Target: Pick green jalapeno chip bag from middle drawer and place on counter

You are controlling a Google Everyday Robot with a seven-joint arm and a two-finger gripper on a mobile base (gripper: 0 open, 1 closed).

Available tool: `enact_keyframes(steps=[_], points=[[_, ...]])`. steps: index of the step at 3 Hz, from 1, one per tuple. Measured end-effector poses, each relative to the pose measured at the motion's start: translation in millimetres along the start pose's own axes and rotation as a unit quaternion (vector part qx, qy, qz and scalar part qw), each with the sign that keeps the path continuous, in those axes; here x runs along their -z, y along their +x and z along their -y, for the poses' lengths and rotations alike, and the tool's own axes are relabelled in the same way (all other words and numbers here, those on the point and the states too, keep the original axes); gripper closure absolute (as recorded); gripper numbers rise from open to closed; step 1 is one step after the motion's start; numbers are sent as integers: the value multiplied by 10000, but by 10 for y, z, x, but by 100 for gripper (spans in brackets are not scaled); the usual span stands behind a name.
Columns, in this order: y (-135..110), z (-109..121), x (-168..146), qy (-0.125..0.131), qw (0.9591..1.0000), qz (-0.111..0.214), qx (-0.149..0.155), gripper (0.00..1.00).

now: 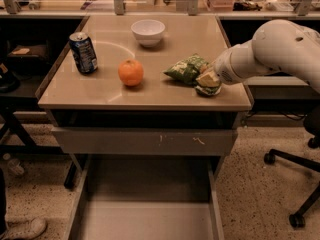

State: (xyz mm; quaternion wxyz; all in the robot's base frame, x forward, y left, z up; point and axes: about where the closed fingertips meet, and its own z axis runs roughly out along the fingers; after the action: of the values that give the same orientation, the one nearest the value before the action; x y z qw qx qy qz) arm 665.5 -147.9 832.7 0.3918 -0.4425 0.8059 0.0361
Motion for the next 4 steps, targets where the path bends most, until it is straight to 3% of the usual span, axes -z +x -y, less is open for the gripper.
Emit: enact_keyframes(steps=[2, 3, 4], points=[[0, 0, 0, 0, 10000, 0, 0, 13], [-1, -2, -2, -2, 10000, 0, 1, 0], [-1, -2, -2, -2, 10000, 0, 1, 0]])
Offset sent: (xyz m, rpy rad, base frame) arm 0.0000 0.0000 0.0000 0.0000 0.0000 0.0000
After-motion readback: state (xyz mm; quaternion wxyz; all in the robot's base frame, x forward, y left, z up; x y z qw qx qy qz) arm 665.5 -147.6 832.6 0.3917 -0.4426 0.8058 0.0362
